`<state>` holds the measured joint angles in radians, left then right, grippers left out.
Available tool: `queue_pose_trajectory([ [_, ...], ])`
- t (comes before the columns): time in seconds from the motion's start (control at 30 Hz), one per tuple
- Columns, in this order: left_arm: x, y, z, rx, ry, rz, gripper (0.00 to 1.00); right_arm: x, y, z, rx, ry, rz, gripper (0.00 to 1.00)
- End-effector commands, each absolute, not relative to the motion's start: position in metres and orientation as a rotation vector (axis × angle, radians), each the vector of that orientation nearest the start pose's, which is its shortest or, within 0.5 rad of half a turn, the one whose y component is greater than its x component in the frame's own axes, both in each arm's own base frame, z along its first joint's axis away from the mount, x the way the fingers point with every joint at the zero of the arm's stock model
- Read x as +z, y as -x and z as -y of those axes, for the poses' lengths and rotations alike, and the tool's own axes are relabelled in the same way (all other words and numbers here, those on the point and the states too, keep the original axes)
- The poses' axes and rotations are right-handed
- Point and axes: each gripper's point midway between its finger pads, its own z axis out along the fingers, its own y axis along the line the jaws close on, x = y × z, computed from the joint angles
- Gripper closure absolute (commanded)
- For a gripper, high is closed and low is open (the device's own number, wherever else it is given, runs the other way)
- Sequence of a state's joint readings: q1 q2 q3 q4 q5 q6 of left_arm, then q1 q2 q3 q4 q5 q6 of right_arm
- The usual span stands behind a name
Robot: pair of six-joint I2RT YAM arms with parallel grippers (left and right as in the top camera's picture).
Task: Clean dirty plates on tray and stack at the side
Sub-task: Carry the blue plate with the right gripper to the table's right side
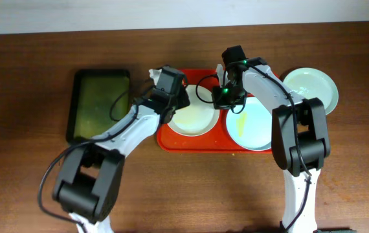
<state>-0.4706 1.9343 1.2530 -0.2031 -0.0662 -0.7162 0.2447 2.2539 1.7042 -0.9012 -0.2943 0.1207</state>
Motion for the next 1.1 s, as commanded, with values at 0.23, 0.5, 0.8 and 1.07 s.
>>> queue_pose_trajectory([
  [0.23,-0.01,-0.425,0.157,0.032,0.307,-2.643,1.0,0.003,-0.434,-0.15,0.377,0.224,-3.054,0.96],
  [0.5,0.104,-0.43,0.143,-0.017,0.34,-2.441,1.0,0.106,-0.472,-0.142,0.255,0.227,-2.827,0.96],
  [0.8,0.193,-0.396,0.085,-0.008,0.358,-2.37,1.0,0.239,-0.47,-0.094,-0.404,0.345,-2.461,0.96],
  [1.07,0.163,-0.372,0.02,-0.004,0.47,-2.569,1.0,0.334,-0.458,-0.14,-1.187,0.65,-1.978,0.96],
])
